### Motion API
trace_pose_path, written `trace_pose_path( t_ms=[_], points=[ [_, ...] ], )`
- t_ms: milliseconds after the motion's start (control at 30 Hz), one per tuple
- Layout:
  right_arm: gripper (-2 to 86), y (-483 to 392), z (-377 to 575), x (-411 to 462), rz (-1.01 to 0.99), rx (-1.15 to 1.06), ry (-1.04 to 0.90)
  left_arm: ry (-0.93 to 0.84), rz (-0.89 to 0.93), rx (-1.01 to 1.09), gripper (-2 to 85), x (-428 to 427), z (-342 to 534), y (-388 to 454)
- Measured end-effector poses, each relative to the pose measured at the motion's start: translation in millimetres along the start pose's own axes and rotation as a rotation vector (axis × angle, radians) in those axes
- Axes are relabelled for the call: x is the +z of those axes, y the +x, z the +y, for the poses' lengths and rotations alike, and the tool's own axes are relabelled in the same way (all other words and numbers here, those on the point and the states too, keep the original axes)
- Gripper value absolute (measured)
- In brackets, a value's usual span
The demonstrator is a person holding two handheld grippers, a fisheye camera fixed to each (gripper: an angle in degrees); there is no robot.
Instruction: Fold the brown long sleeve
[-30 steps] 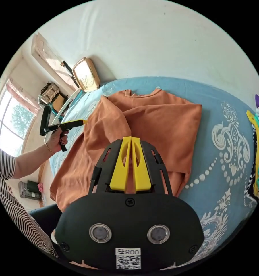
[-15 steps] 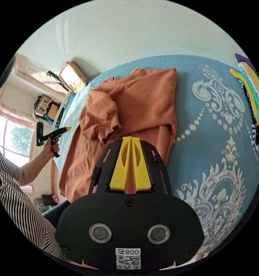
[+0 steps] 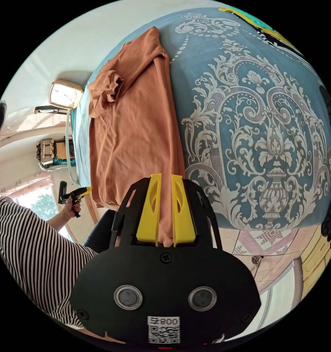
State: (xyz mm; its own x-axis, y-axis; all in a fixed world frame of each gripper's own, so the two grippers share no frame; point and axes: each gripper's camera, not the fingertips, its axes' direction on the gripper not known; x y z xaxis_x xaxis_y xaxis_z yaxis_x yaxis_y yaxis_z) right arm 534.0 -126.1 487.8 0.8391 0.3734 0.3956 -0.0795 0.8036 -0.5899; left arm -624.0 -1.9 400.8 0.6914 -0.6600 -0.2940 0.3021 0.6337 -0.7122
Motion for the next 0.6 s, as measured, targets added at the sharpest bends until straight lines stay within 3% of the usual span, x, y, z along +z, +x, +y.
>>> trace_pose_path(
  t_ms=[367, 600],
  points=[
    [8.3, 54.7, 103.2, 22.1, -0.109, 0.117, -0.037, -0.107, 0.075, 0.08, 8.4, 31.3, 51.4, -67.4],
    [8.8, 64.5, 150.3, 40.8, -0.114, 0.085, -0.022, -0.066, 0.151, 0.101, 7.6, 34.6, 94.9, -109.6]
  ],
)
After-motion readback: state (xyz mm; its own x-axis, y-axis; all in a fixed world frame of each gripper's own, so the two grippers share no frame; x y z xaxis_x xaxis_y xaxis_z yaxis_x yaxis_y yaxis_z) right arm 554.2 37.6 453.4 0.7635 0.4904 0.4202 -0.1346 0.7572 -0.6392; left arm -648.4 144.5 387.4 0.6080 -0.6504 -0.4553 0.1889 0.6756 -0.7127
